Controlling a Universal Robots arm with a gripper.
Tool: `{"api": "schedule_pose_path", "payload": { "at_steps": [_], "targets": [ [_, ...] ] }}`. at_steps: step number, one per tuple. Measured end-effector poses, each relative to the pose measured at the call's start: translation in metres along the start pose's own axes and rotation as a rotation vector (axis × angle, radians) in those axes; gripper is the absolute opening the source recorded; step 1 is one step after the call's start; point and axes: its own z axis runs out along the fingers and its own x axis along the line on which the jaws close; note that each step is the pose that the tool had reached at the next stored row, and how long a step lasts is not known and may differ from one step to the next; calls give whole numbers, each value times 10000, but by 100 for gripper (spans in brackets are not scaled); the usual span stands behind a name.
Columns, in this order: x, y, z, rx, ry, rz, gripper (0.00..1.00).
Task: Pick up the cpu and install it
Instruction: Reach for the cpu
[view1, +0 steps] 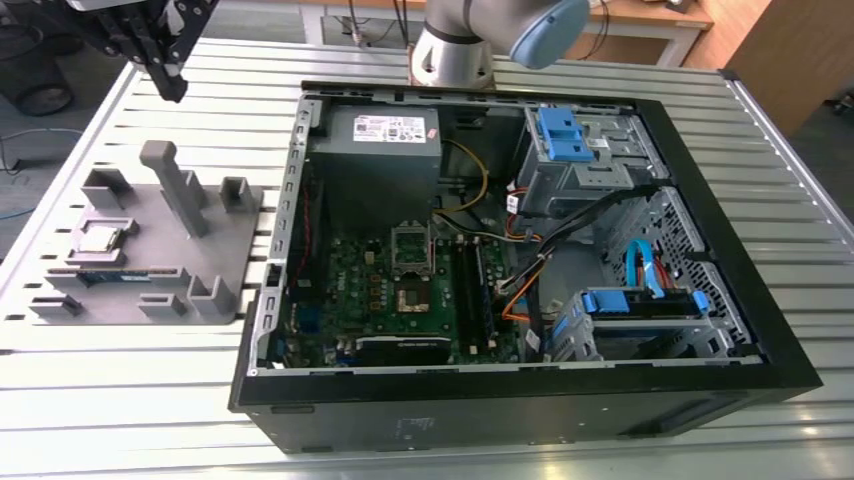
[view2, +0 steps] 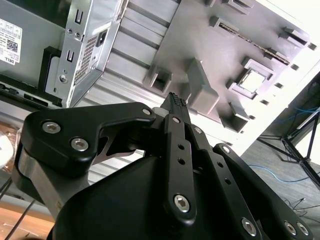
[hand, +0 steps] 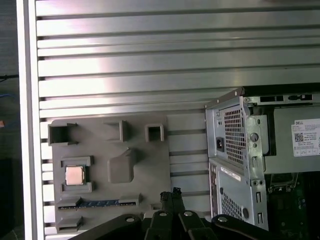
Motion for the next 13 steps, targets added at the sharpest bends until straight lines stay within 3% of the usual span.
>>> {"api": "schedule_pose_path", "payload": {
  "at_steps": [13],
  "targets": [
    [165, -13, -6, 1, 1, -1, 11]
  ]
}}
